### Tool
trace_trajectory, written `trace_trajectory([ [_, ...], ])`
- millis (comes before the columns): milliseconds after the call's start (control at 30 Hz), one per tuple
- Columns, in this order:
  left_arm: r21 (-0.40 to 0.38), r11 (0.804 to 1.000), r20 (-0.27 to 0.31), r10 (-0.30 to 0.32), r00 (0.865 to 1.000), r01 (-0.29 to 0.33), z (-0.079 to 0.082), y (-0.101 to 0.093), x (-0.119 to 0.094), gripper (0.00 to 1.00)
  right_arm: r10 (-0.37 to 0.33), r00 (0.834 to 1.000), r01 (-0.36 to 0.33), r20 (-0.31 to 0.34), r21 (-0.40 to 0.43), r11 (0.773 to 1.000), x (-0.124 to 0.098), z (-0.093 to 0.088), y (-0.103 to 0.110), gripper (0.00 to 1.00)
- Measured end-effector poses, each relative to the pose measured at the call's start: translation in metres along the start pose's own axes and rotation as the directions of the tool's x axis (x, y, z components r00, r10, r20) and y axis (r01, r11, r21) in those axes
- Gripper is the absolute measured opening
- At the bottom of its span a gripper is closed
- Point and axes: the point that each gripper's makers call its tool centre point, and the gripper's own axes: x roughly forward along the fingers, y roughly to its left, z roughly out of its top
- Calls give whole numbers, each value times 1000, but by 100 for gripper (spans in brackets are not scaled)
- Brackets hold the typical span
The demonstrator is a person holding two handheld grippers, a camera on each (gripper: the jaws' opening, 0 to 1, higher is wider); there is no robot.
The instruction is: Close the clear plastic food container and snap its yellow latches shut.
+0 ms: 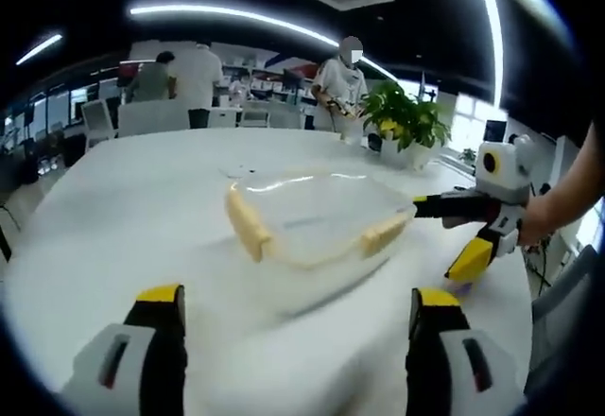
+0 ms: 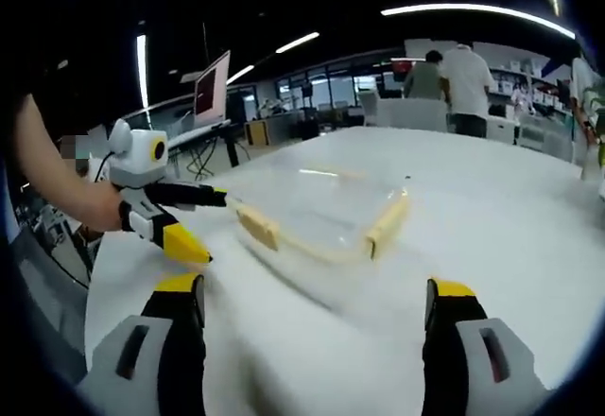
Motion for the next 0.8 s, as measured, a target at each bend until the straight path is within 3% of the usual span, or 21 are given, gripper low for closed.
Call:
trace_trajectory([
  [267,-24,999,1,22,1000,-22,-4,3,-24,95,-61,998,60,32,19,998,-23,10,-9,88],
  [800,-82,994,26,79,997,-77,0,9,-66,92,-79,996,78,32,20,997,-65,10,0,85],
])
